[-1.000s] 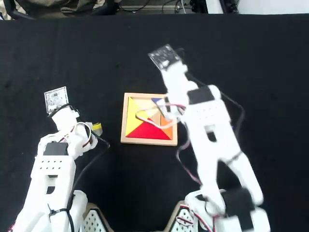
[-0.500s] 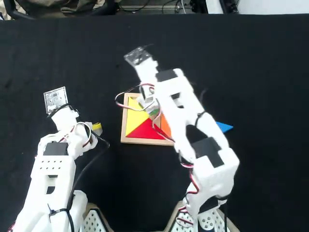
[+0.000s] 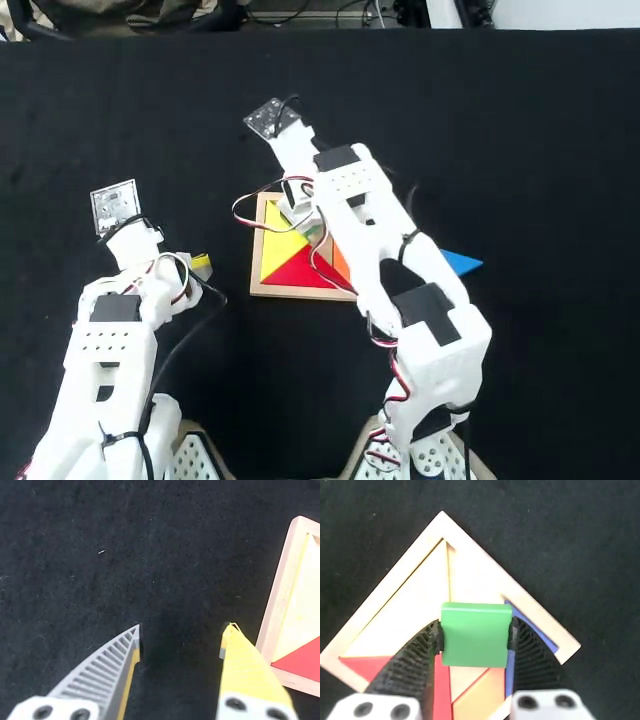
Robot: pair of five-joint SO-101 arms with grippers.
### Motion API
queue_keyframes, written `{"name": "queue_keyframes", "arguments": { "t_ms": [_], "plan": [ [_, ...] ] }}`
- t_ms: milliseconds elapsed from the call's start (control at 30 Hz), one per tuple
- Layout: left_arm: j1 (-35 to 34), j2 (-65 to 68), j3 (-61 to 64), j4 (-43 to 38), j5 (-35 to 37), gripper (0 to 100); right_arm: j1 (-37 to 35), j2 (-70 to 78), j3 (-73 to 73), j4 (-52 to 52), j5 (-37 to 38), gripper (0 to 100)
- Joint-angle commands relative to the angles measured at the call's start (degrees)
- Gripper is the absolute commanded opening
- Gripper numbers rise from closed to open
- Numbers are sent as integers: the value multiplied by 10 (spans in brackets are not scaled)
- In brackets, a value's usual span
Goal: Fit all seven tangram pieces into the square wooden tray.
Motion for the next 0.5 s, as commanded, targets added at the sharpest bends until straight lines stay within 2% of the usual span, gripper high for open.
{"name": "queue_keyframes", "arguments": {
  "t_ms": [0,300,467],
  "plan": [
    [-1,-9,-2,-8,6,259,-6,-1,2,-29,8,70],
    [-1,-10,-2,-8,6,259,0,-2,9,-23,23,74],
    [-1,-10,-2,-8,6,259,4,-2,15,-18,19,177]
  ]
}}
